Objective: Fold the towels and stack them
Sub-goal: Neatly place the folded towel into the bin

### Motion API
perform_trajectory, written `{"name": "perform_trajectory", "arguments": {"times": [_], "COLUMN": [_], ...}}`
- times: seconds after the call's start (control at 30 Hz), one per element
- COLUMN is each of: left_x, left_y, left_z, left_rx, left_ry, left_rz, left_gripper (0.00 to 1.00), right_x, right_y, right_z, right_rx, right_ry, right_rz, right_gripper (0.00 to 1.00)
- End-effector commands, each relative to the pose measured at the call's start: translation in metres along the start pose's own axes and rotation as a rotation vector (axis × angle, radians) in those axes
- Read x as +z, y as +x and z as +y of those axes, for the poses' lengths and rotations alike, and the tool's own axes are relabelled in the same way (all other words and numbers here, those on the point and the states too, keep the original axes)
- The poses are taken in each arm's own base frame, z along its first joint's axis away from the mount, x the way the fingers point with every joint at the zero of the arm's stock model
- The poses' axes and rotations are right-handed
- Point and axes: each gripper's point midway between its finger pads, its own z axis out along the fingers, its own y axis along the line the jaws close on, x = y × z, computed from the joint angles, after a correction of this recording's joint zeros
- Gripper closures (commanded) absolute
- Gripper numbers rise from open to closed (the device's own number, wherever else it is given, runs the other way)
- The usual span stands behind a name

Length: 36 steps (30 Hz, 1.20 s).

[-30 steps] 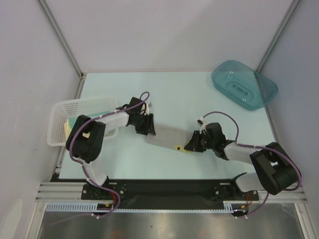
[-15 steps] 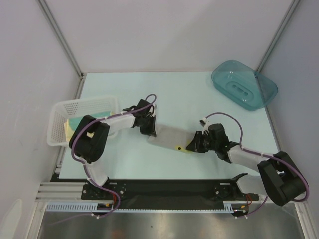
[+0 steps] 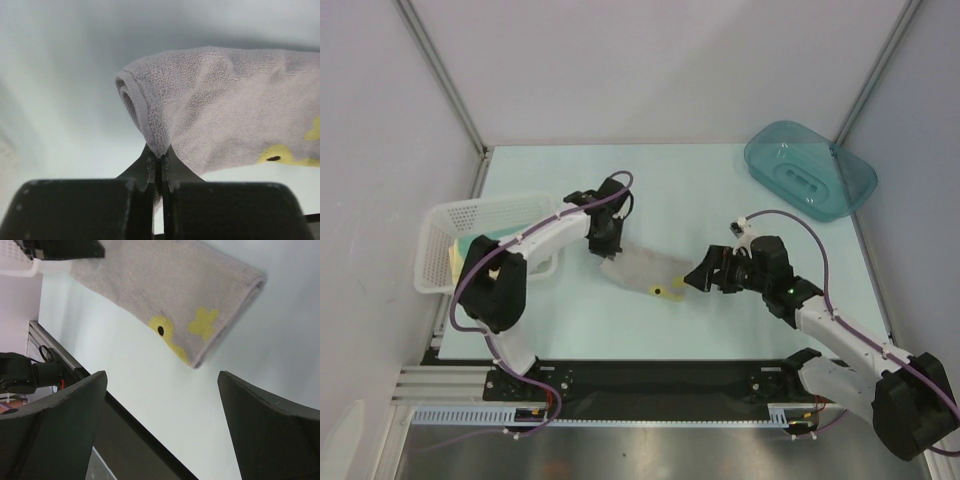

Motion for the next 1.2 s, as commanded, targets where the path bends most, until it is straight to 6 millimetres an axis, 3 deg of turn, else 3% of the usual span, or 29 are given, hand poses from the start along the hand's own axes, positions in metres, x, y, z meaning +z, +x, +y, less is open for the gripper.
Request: {"name": "perform_trajectory", "arguments": {"times": [0.0,0.13,0.2,0.4,0.53,0.73,0.83,1.17], "left_x": [-0.057,-0.094,-0.108,-0.115,-0.13,-0.131,-0.126,-0.129], "left_y": [-0.022,-0.037,-0.04,-0.021,-0.01,-0.008,-0.007,-0.001], "left_z": [0.031,0.057,0.081,0.135,0.186,0.228,0.235,0.288], "left_rx": [0.04,0.032,0.006,-0.054,-0.144,-0.292,-0.33,-0.471], "left_ry": [-0.167,-0.264,-0.333,-0.425,-0.521,-0.535,-0.513,-0.588], "left_rz": [-0.083,-0.118,-0.123,-0.078,-0.091,-0.152,-0.165,-0.189], "left_gripper": [1.0,1.0,1.0,1.0,1.0,1.0,1.0,1.0], "right_x": [-0.007,-0.005,-0.004,0.0,0.001,0.002,0.002,0.008], "right_y": [-0.011,-0.01,-0.009,-0.005,-0.007,-0.006,-0.007,-0.009], "right_z": [0.006,0.007,0.006,0.004,0.006,0.008,0.005,-0.002], "right_rx": [-0.012,-0.02,-0.023,-0.025,-0.031,-0.046,-0.056,-0.062], "right_ry": [0.01,0.001,-0.002,-0.005,-0.019,-0.031,-0.025,-0.022], "right_rz": [-0.015,-0.003,0.004,0.028,0.031,0.037,0.036,0.039], "right_gripper": [0.0,0.0,0.0,0.0,0.0,0.0,0.0,0.0]}}
